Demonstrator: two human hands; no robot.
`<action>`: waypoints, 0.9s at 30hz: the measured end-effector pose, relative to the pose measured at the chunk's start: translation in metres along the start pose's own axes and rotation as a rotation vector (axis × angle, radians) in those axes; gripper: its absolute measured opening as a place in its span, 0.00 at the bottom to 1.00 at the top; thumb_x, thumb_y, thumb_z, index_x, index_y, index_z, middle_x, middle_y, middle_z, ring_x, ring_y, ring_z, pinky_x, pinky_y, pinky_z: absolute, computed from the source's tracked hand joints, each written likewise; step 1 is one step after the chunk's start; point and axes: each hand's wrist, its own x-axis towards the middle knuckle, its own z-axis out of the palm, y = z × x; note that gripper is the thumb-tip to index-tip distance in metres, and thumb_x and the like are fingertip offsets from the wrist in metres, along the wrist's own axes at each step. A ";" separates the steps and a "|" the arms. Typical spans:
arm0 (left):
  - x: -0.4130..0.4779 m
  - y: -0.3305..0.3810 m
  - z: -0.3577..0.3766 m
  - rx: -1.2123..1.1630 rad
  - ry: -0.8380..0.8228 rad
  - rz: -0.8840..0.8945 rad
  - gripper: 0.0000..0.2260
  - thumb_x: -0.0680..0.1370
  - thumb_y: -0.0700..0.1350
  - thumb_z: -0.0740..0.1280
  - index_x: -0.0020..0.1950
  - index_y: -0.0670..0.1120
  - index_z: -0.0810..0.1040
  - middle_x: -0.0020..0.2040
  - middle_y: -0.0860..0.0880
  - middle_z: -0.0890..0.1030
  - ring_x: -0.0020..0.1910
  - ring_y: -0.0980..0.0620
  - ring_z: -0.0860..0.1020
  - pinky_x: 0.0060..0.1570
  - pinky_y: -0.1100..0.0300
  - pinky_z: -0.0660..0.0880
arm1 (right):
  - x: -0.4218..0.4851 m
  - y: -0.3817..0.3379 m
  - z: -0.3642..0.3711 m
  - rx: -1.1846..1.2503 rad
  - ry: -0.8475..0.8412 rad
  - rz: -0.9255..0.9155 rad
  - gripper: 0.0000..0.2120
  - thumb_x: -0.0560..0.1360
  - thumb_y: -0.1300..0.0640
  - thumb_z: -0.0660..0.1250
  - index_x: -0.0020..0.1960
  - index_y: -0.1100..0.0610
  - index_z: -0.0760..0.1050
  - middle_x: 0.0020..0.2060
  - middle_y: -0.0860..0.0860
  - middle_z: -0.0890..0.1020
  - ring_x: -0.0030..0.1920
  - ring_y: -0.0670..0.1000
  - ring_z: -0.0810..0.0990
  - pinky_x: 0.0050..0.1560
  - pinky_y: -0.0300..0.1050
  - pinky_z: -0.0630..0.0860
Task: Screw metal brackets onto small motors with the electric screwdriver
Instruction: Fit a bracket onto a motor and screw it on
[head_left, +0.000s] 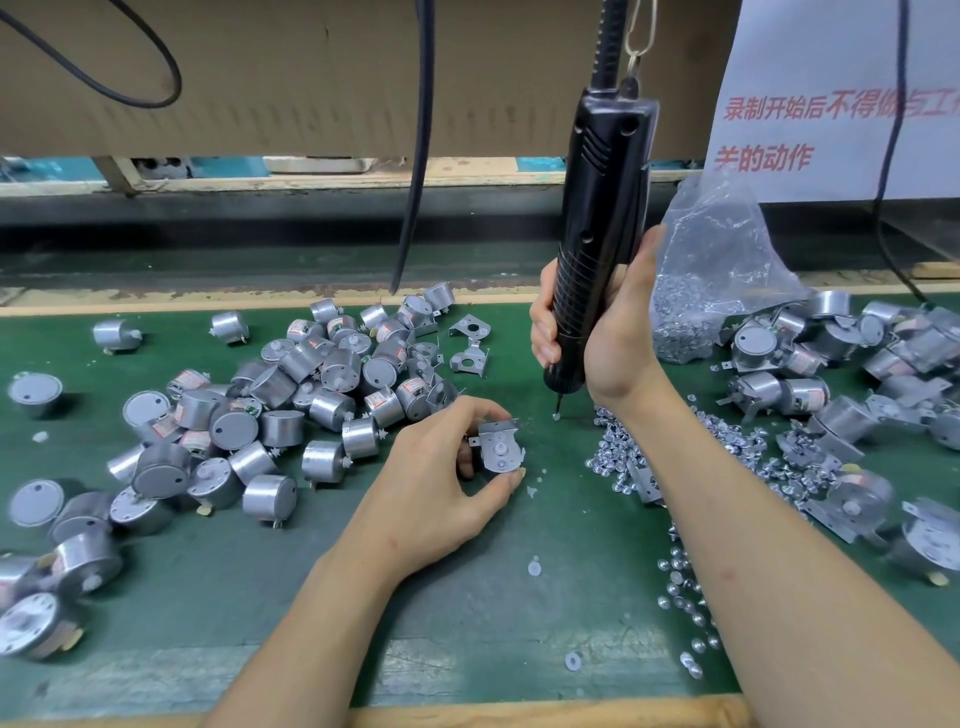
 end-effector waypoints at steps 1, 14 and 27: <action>0.000 0.000 0.000 0.001 -0.001 0.000 0.15 0.73 0.48 0.74 0.56 0.56 0.73 0.45 0.62 0.77 0.38 0.56 0.75 0.38 0.72 0.69 | 0.000 0.000 0.000 -0.001 0.001 0.000 0.39 0.76 0.30 0.34 0.34 0.54 0.73 0.25 0.52 0.72 0.22 0.52 0.68 0.27 0.42 0.66; 0.001 0.000 0.000 0.003 0.002 -0.002 0.15 0.73 0.49 0.74 0.56 0.56 0.73 0.43 0.59 0.77 0.37 0.54 0.74 0.38 0.72 0.68 | 0.000 0.001 0.002 -0.047 -0.013 -0.031 0.38 0.65 0.17 0.51 0.34 0.52 0.74 0.26 0.52 0.72 0.23 0.52 0.68 0.29 0.44 0.67; 0.000 0.000 0.000 -0.013 -0.006 -0.017 0.15 0.73 0.48 0.74 0.56 0.55 0.73 0.43 0.59 0.78 0.37 0.55 0.74 0.38 0.71 0.69 | 0.000 0.000 -0.002 -0.056 0.015 -0.039 0.39 0.70 0.20 0.44 0.35 0.54 0.73 0.26 0.52 0.72 0.22 0.52 0.68 0.28 0.44 0.67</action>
